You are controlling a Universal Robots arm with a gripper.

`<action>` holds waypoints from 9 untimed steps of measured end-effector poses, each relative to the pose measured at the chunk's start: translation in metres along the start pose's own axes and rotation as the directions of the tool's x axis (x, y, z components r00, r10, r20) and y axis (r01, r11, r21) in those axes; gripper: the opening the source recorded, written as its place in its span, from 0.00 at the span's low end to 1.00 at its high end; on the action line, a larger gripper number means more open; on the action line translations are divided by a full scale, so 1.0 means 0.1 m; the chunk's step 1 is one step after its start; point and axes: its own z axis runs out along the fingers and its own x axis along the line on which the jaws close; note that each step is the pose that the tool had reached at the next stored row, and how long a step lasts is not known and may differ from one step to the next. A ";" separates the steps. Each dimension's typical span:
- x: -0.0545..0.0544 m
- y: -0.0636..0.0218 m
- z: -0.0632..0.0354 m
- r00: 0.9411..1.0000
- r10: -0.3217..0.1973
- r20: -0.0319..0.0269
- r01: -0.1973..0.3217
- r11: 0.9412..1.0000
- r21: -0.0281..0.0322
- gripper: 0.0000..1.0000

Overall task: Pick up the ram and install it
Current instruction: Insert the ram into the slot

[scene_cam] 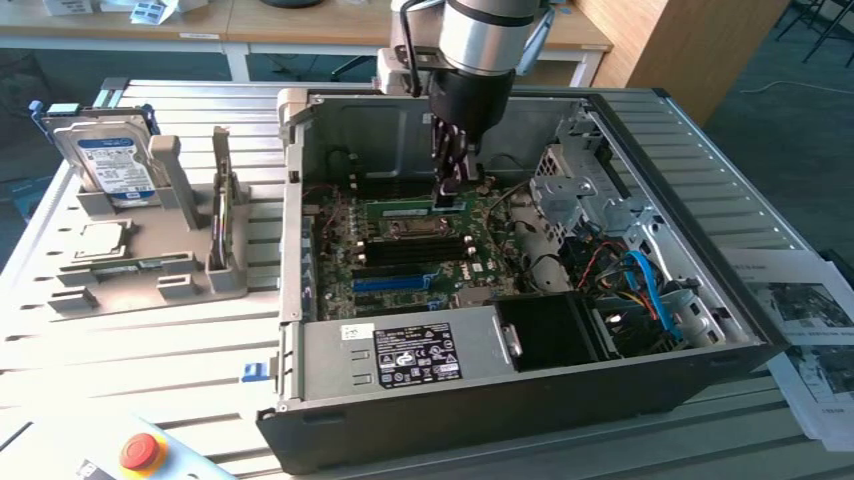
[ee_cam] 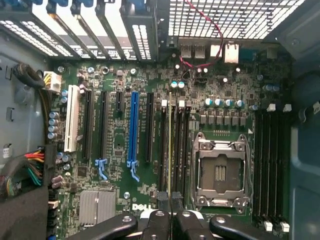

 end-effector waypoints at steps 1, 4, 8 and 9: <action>0.00 -0.012 0.000 1.000 0.000 0.000 0.000 1.000 0.000 0.12; 0.00 -0.017 0.001 1.000 0.000 0.000 0.000 1.000 0.000 0.12; 0.01 -0.019 0.039 1.000 0.000 0.000 0.000 1.000 0.000 0.12; 0.01 -0.020 0.057 1.000 0.000 0.000 0.000 1.000 0.000 0.12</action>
